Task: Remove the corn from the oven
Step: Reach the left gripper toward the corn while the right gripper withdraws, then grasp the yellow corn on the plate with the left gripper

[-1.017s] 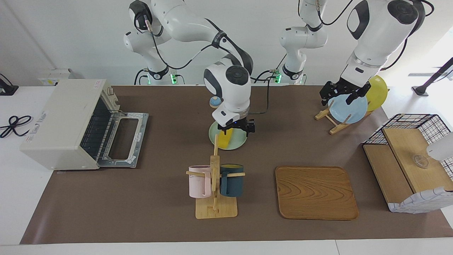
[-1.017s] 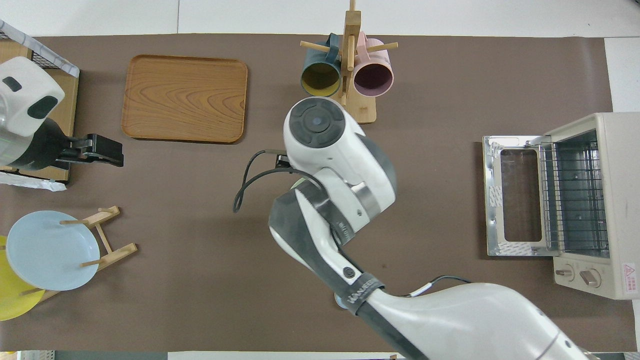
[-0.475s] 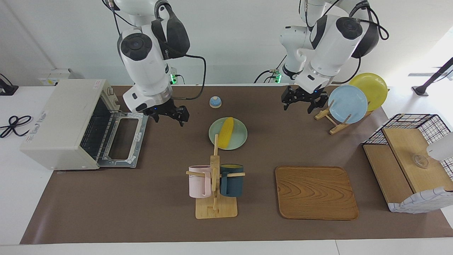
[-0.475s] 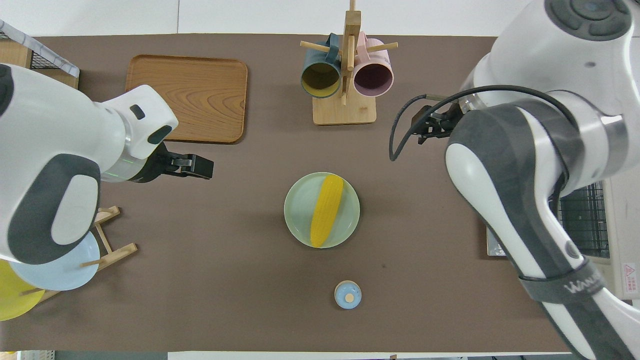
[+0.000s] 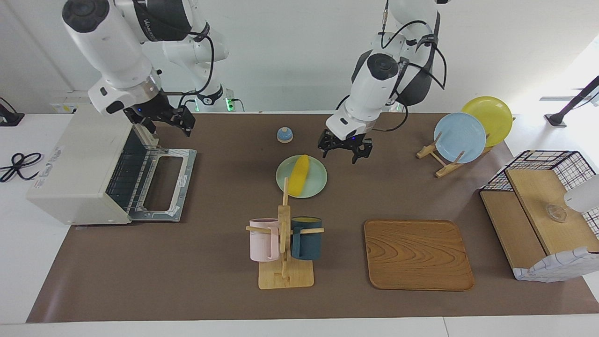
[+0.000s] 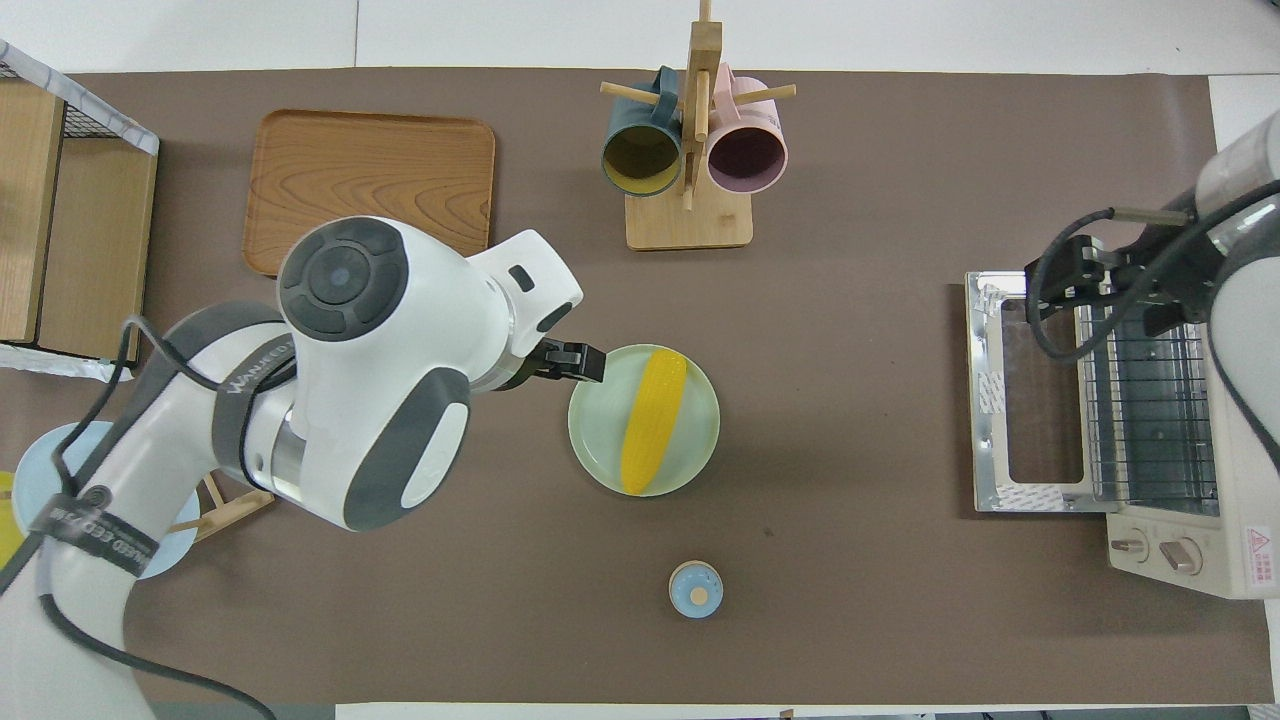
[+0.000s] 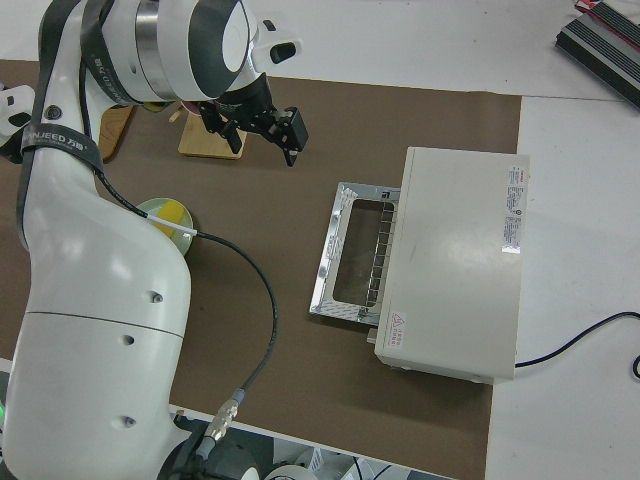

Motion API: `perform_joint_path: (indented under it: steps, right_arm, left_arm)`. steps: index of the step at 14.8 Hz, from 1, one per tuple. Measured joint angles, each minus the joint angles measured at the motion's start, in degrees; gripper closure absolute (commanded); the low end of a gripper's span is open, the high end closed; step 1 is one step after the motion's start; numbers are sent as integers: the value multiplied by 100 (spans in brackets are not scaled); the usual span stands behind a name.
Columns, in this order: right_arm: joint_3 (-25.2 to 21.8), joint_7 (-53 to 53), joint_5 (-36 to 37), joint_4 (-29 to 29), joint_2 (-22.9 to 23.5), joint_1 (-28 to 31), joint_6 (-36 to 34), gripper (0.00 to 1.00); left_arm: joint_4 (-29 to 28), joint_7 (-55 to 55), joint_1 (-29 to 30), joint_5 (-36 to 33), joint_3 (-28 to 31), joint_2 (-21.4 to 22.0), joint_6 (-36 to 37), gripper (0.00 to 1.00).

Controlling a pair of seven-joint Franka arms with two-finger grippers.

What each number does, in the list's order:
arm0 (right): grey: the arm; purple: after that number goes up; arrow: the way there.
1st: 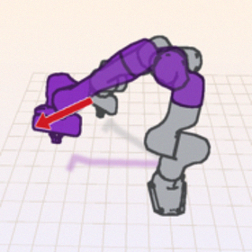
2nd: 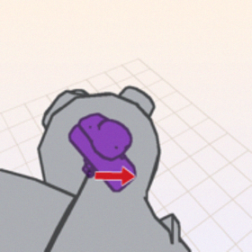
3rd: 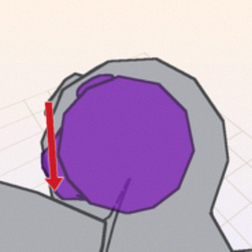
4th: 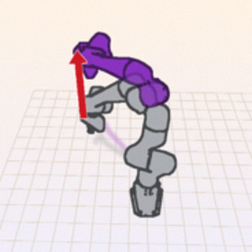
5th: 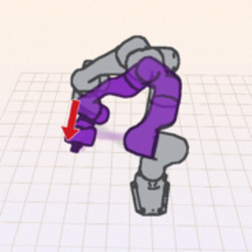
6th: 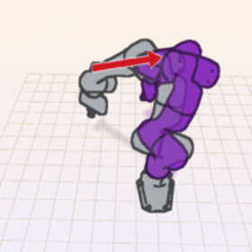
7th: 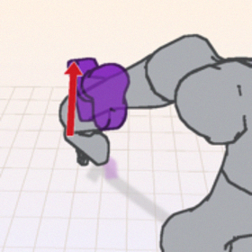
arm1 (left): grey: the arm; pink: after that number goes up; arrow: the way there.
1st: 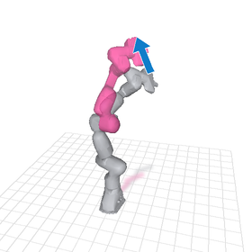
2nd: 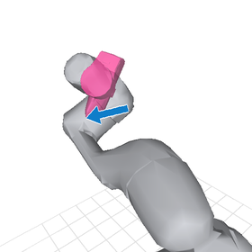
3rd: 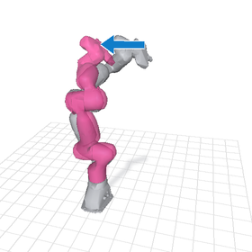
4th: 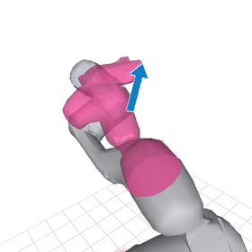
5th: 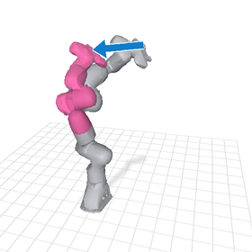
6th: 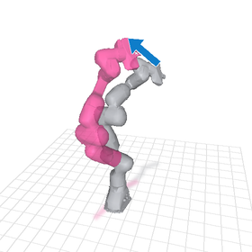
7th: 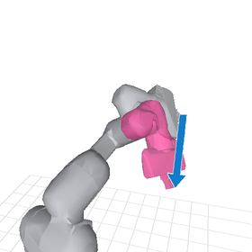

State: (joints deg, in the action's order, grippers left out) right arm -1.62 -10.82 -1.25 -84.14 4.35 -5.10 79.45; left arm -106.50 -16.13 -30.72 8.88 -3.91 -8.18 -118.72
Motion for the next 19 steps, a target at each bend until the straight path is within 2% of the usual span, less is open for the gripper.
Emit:
perform_joint_path:
  steps: [4, 9, 14, 19]
  right_arm:
    - [-234, 344, 4, -245, -176, -6, -88, 0]
    - [-487, 777, 4, -506, -239, -130, -63, 0]
    - [-804, 1094, 4, -834, -394, -382, 112, 0]
    - [-880, 1241, 5, -886, -431, -307, 284, 0]
  left_arm:
    - [169, -187, -415, 8, 6, -575, -528, 0]
    - [789, -209, -664, -70, 20, -1416, -570, 0]
    - [693, -326, -872, -100, 25, -1636, -816, 0]
    - [429, -368, -921, -102, 38, -1650, -1140, 0]
